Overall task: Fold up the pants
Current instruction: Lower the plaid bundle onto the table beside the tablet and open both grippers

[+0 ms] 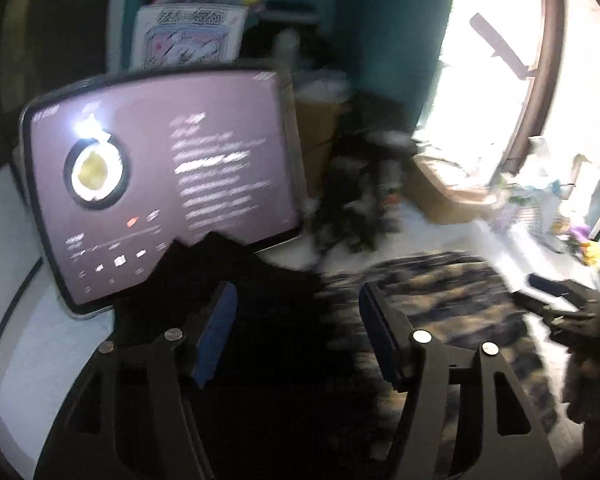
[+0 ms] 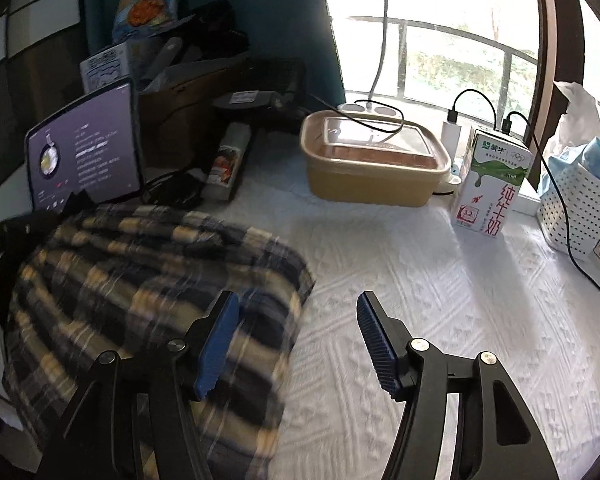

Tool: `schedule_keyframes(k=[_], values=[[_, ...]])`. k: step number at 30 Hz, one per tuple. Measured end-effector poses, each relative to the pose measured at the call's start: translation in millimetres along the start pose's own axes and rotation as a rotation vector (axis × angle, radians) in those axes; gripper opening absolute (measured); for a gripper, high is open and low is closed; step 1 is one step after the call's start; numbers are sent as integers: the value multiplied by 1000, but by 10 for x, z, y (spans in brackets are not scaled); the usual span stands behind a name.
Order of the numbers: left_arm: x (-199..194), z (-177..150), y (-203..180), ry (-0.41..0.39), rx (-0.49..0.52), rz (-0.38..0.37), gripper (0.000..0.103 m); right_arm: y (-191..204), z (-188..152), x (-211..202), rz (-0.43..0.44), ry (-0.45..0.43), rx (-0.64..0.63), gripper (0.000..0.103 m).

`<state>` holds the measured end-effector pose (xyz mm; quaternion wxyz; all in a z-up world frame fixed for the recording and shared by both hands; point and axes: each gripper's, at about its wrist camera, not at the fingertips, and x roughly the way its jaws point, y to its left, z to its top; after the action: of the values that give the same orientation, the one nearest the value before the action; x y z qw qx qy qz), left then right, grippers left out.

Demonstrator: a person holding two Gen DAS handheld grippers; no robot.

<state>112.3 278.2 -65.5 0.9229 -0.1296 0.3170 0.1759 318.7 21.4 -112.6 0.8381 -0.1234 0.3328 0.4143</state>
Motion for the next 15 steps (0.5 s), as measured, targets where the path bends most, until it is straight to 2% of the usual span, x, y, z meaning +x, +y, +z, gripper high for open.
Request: schedule_keyframes(k=[3, 6, 8, 10, 15], values=[[-142, -6, -249, -33, 66, -75, 64, 44, -84, -84, -1, 10, -11, 64], [-169, -64, -452, -15, 99, -174, 64, 66, -188, -149, -8, 24, -19, 67], [-122, -129, -565, 11, 125, -180, 64, 58, -260, -176, -13, 32, -11, 70], [-35, -207, -608, 77, 133, -187, 64, 47, -331, -201, -20, 43, -1, 71], [77, -369, -482, 139, 56, -215, 64, 19, -513, -313, -29, 58, 16, 76]])
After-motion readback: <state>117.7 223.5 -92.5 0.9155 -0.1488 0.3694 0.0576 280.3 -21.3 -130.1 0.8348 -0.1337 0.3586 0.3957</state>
